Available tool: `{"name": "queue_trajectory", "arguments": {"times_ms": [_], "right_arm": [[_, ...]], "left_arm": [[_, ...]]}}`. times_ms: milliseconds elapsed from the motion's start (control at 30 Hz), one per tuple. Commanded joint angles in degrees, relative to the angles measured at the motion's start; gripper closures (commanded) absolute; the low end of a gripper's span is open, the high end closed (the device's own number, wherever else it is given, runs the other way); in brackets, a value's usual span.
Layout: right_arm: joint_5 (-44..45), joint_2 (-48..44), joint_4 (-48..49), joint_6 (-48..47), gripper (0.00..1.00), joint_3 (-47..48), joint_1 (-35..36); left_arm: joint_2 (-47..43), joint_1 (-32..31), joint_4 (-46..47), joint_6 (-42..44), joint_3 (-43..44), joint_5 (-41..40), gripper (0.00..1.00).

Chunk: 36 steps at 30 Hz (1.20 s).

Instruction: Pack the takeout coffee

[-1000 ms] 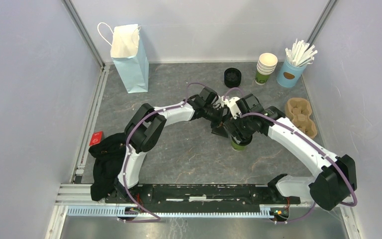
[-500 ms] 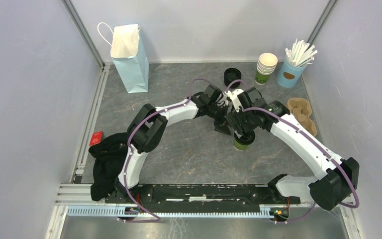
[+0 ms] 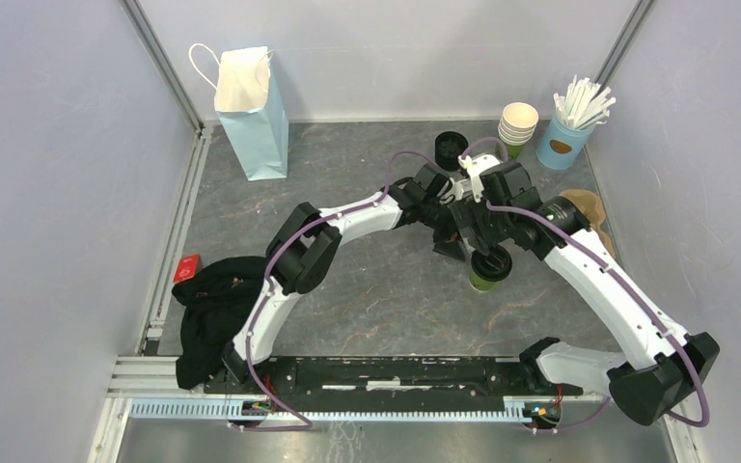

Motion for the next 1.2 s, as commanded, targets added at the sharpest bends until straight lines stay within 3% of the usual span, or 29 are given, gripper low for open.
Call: {"name": "queue_trajectory", "arguments": {"times_ms": [0,233,467,633,767,967,1167], "right_arm": [[1.81,-1.47,1.48,2.44,0.06,2.94,-0.81],[2.92,-1.82,0.95,4.93,0.05,8.15,-3.64],[0.03,1.61,2.39,5.08,0.05,14.72,-12.70],[-11.54,8.78,9.01,8.24,0.10,16.35,-19.42],[-17.47,16.00,15.16,13.95,0.12,18.63,-24.97],[-19.94,26.54,23.48,21.11,0.17,23.58,-33.69],[-15.68,34.52,27.17,25.33,0.21,29.53,-36.14]], "left_arm": [[-0.32,-0.18,-1.51,-2.05,3.34,-1.54,0.05],[-4.13,2.49,-2.51,-2.19,4.25,-0.27,0.00],[-13.51,8.99,-11.05,5.21,-0.63,-3.09,0.00],[-24.80,15.49,-23.60,13.20,-4.92,-10.50,0.00],[-32.09,17.95,-35.07,20.56,-3.15,-19.35,0.00],[-41.10,17.91,-36.52,24.60,-5.31,-25.47,0.00],[-45.28,17.96,-37.28,27.38,-7.48,-28.81,0.00]]}}
